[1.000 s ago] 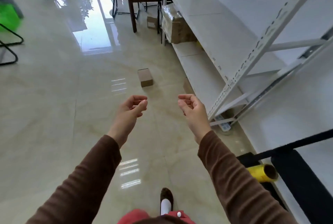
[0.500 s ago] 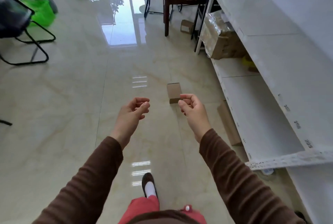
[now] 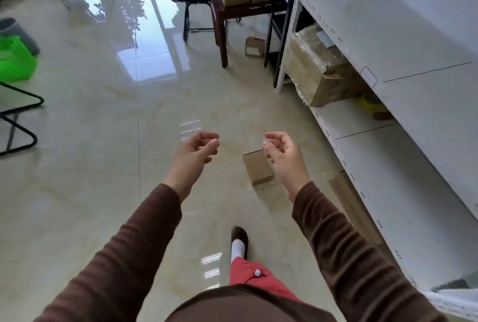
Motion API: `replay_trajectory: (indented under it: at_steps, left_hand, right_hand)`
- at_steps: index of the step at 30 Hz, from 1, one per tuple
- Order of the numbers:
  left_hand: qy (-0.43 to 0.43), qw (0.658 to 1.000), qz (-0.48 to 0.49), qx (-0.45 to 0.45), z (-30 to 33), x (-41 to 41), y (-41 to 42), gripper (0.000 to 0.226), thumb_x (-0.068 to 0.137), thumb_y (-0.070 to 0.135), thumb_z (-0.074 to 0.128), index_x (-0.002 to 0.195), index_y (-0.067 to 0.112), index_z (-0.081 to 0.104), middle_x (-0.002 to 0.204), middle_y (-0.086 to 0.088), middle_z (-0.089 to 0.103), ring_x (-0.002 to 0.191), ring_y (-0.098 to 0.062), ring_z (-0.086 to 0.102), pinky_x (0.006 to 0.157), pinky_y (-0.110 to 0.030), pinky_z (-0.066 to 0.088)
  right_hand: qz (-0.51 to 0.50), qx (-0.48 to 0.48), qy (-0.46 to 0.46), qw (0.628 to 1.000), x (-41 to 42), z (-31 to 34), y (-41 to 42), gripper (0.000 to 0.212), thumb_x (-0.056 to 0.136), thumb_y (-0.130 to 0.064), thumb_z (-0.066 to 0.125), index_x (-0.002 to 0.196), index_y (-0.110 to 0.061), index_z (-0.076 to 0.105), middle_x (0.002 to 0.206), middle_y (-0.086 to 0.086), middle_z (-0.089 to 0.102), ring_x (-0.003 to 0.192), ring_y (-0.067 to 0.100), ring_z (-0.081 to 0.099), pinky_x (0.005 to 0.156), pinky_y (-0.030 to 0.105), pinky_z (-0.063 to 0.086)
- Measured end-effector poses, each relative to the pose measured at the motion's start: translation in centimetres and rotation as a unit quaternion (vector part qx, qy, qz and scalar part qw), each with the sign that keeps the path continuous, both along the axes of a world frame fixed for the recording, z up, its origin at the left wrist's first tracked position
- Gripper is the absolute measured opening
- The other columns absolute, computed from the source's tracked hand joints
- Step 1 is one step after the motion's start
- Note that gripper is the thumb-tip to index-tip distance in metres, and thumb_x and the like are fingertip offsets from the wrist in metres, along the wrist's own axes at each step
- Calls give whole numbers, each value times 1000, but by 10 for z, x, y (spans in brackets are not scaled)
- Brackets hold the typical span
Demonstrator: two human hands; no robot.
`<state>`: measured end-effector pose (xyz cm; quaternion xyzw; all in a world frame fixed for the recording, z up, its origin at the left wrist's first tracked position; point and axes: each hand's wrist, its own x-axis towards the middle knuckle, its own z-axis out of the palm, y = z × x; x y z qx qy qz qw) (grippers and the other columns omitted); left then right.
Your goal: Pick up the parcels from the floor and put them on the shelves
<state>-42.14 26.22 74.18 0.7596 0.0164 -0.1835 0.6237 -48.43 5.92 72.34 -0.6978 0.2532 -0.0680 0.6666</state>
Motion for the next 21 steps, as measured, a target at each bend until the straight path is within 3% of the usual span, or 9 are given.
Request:
replay_trajectory:
  at_steps: [3,10,16,21]
  left_hand:
    - [2,999,-31,12,2,79,-16,10,100,21,63,104,26,72,105,-4,67,94,-15,66,86,-31,52]
    - [15,996,-89,17,-6,228,-48,11,101,20,63,101,28,71,106,-5,67,94,-16,66,85,-30,52]
    - [24,980,-194,31,-26,358,-82,12,100,19,63,100,29,71,104,-5,67,92,-15,66,85,-33,52]
    - [32,947,-315,55,-27,446,-125,12,101,18,62,102,27,70,106,-6,67,94,-16,65,89,-35,52]
  right_hand:
    - [-24,2,10,1000,71,-5,-14,21,96,-17,62,116,-15,65,94,-2,60,86,13,57,88,35,52]
    - [-71,4,19,997,196,-4,-34,22,96,-19,62,117,-14,65,98,3,60,84,12,56,80,25,49]
    - [-187,12,39,982,284,-22,-51,18,96,-18,61,114,-18,65,99,1,60,85,11,56,80,21,46]
    - [-291,16,39,956,342,-23,-59,16,96,-19,61,111,-20,64,95,-1,60,82,10,55,77,20,44]
